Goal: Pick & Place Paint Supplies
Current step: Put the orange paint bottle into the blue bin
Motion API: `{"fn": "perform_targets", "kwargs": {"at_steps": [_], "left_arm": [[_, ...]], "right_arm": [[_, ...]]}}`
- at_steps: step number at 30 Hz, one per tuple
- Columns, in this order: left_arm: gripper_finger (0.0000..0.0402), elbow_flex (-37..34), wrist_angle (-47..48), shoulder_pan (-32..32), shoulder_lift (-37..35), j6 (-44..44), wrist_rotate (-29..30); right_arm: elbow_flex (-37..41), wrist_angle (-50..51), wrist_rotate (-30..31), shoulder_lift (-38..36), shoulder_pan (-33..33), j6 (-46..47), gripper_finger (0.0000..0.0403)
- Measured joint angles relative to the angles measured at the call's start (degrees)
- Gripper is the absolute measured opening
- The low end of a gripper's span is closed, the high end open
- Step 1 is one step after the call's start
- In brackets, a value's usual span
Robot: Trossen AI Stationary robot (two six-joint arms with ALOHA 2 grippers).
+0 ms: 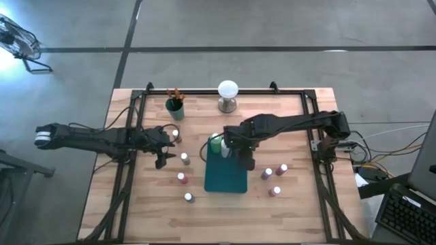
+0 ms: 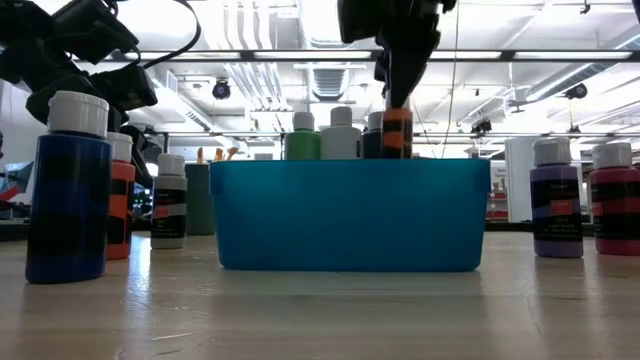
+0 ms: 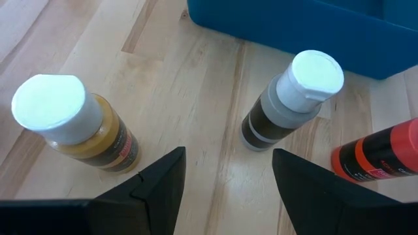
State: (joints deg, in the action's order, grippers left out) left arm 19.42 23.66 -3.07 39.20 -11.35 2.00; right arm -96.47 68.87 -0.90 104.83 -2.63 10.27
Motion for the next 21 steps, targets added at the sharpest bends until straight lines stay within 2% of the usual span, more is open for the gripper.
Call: {"fn": "perform_targets", "kwargs": {"at_steps": [13,21], "left_arm": [[0.0234,0.0,0.0,0.0,0.0,0.0,0.0],[0.0234,0.0,0.0,0.0,0.0,0.0,0.0]], "right_arm": [[1.0,-3.2,1.1,2.1,0.1,-1.9,0.0122],[5.6,-6.1,0.7,2.1,0.8,-1.9,0.0113]]}}
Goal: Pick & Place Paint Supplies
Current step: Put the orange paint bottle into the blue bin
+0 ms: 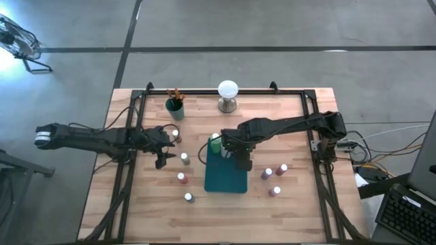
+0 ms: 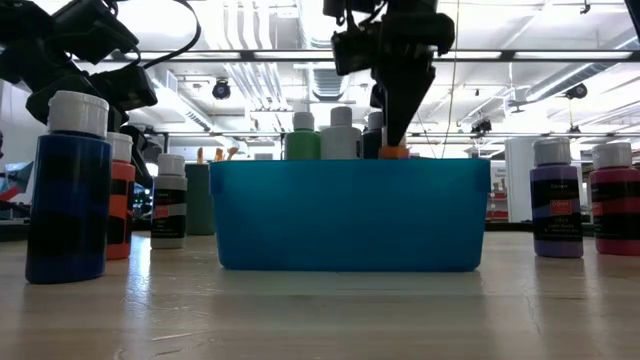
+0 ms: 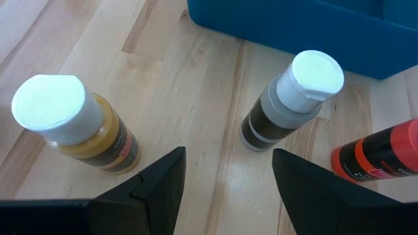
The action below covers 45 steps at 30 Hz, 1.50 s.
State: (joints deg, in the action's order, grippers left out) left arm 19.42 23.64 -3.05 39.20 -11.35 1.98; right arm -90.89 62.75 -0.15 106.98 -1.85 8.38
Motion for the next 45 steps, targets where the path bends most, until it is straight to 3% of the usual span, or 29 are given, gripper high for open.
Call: {"fn": "perform_targets", "kwargs": {"at_steps": [20,26,34,41,45], "left_arm": [[0.0234,0.0,0.0,0.0,0.0,0.0,0.0],[0.0234,0.0,0.0,0.0,0.0,0.0,0.0],[0.0234,0.0,0.0,0.0,0.0,0.0,0.0],[0.0234,0.0,0.0,0.0,0.0,0.0,0.0],[0.0234,0.0,0.0,0.0,0.0,0.0,0.0]], "right_arm": [[3.6,-4.7,0.5,-0.2,1.0,16.5,0.0128],[4.9,-4.8,1.3,0.2,0.5,20.1,0.0113],[8.1,-8.9,1.3,-0.1,0.5,23.1,0.0131],[8.3,-9.2,1.6,-0.1,0.5,22.7,0.0115],[8.4,-9.2,1.6,-0.1,0.5,21.7,0.0139]]}}
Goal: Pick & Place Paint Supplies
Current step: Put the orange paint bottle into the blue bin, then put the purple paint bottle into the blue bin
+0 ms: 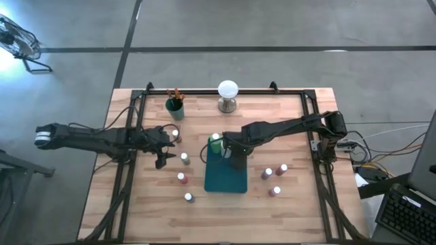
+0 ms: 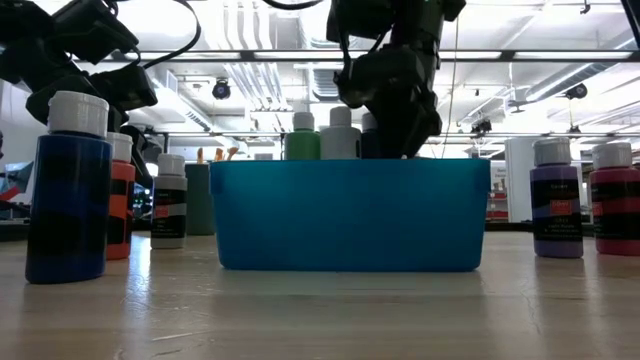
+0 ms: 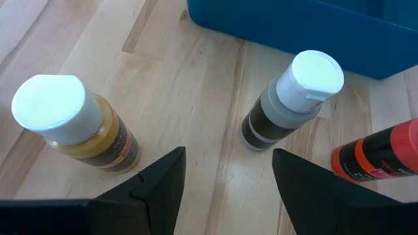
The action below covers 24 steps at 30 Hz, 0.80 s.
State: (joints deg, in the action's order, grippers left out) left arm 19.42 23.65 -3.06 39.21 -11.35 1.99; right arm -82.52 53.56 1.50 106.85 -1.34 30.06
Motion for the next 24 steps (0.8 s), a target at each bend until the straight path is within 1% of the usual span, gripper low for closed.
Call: {"fn": "perform_targets", "kwargs": {"at_steps": [4,15,20,24], "left_arm": [[0.0234,0.0,0.0,0.0,0.0,0.0,0.0],[0.0234,0.0,0.0,0.0,0.0,0.0,0.0],[0.0234,0.0,0.0,0.0,0.0,0.0,0.0],[0.0234,0.0,0.0,0.0,0.0,0.0,0.0]], "right_arm": [[0.1,0.1,0.0,0.0,0.0,-0.2,0.0171],[-0.2,0.5,1.9,-0.6,-0.4,-0.3,0.0221],[-0.2,1.0,2.1,-1.6,-0.7,-0.3,0.0265],[-0.2,1.0,3.4,-3.1,-1.2,-1.0,0.0296]]}}
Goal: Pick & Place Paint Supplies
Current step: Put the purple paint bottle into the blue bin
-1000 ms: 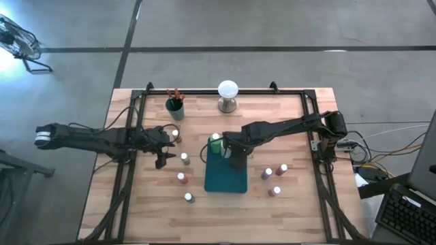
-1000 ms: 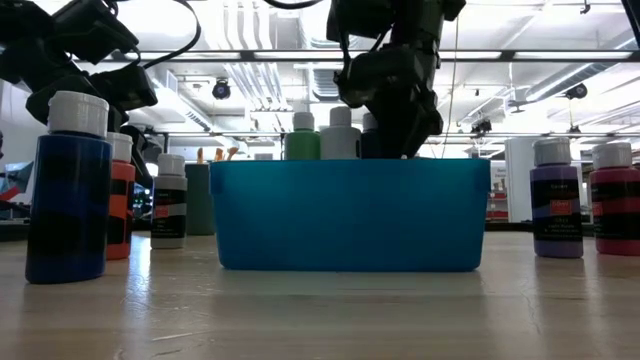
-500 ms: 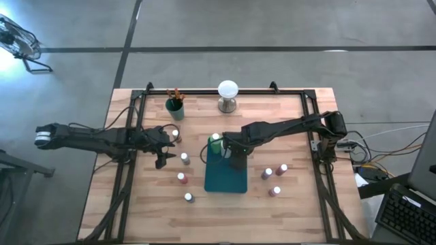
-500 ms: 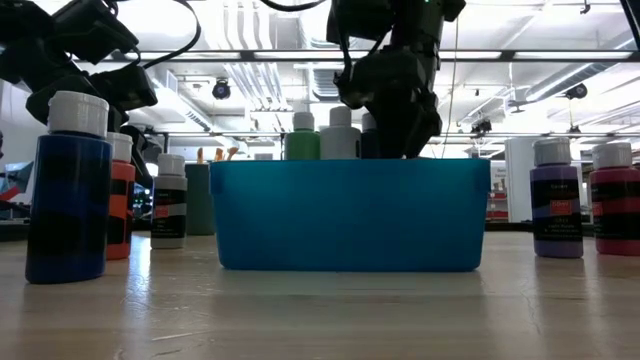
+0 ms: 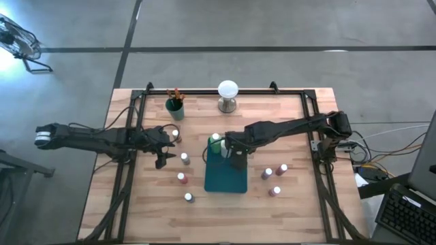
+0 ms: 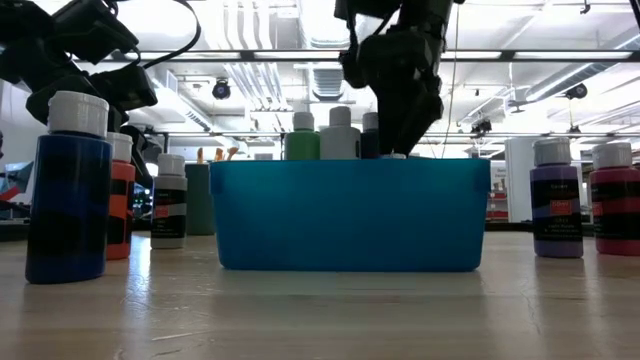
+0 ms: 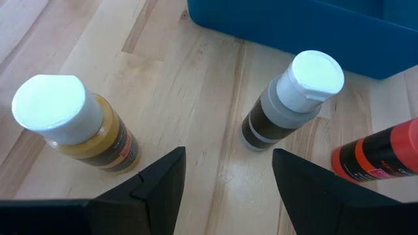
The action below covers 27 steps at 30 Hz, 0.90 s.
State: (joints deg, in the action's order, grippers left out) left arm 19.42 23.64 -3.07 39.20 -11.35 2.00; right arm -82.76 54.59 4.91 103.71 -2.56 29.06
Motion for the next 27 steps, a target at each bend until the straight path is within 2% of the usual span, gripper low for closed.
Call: {"fn": "perform_targets", "kwargs": {"at_steps": [6,15,27], "left_arm": [[0.0234,0.0,0.0,0.0,0.0,0.0,0.0],[0.0234,0.0,0.0,0.0,0.0,0.0,0.0],[0.0234,0.0,0.0,0.0,0.0,0.0,0.0]], "right_arm": [[0.0,1.1,1.0,-4.0,-1.0,-2.1,0.0307],[-0.1,5.9,1.3,-12.9,-5.2,-2.0,0.0273],[-0.1,18.7,1.1,-14.4,-13.2,14.9,0.0244]]}}
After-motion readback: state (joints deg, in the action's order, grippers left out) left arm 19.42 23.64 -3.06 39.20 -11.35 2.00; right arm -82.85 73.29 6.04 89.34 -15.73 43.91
